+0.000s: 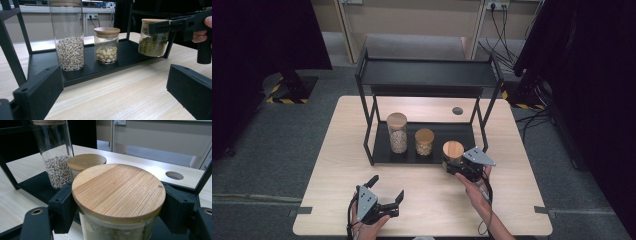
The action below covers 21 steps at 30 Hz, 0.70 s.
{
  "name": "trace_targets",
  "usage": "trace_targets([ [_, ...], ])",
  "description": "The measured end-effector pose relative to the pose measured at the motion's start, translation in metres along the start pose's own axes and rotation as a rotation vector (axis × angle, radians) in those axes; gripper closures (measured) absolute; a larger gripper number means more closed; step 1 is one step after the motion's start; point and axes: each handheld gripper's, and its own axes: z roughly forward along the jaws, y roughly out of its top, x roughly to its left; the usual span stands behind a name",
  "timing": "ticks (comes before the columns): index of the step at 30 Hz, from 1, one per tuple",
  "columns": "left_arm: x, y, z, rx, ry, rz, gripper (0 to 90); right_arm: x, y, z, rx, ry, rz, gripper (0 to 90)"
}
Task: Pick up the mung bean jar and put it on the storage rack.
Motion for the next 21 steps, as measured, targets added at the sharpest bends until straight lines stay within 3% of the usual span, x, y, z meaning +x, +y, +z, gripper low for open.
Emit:
trace_targets([
  [21,0.0,0.0,0.0,0.001,-0.001,0.001,0.3,-0.001,0.001,0.026,0.005,-0.033,0.003,25.0],
])
